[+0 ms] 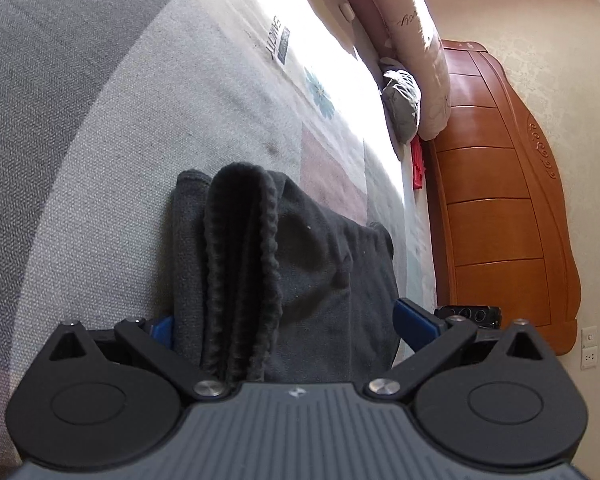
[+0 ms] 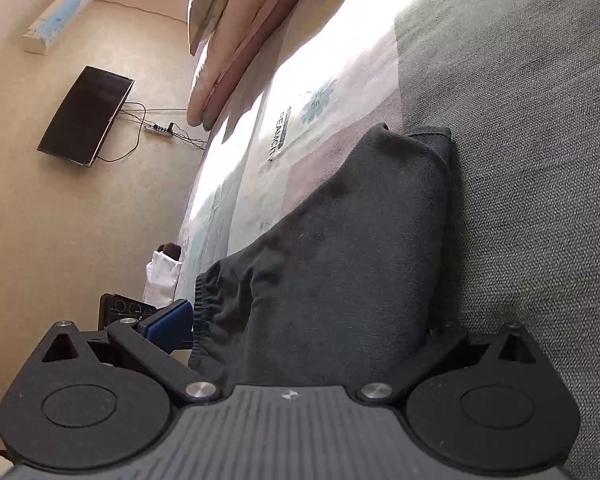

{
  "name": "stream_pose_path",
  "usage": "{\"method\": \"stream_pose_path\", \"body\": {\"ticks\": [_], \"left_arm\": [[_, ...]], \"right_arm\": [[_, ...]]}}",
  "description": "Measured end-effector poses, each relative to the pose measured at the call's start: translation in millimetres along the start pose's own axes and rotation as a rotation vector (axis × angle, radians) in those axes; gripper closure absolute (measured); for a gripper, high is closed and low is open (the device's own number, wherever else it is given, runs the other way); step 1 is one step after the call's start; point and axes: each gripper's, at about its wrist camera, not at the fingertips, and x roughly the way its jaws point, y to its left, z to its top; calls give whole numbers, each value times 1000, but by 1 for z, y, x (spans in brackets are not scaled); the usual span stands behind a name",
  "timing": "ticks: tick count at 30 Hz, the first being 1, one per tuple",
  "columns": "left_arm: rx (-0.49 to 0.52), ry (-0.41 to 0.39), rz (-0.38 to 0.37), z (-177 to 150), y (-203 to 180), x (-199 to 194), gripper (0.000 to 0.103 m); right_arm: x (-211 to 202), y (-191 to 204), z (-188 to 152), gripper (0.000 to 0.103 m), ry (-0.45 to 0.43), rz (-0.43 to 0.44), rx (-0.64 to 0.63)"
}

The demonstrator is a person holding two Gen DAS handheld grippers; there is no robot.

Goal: Fold clothes

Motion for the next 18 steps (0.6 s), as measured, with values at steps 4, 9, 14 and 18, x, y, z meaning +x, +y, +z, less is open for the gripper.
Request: {"method": "stream_pose_path", "body": {"ticks": [4, 9, 14, 18], "left_arm": [[40, 5, 31, 0, -9, 5, 2], [83, 81, 29, -13, -12, 3, 3], [19, 45, 25, -1, 0, 3, 20], [55, 5, 161, -9, -4, -1, 65]], "right_arm": [[4, 3, 1, 0, -16, -18, -6], [-3, 5, -16, 0, 28, 7, -67], [-3, -2, -6, 19, 15, -35, -62], [-16, -35, -10, 87, -28, -73, 57]]}}
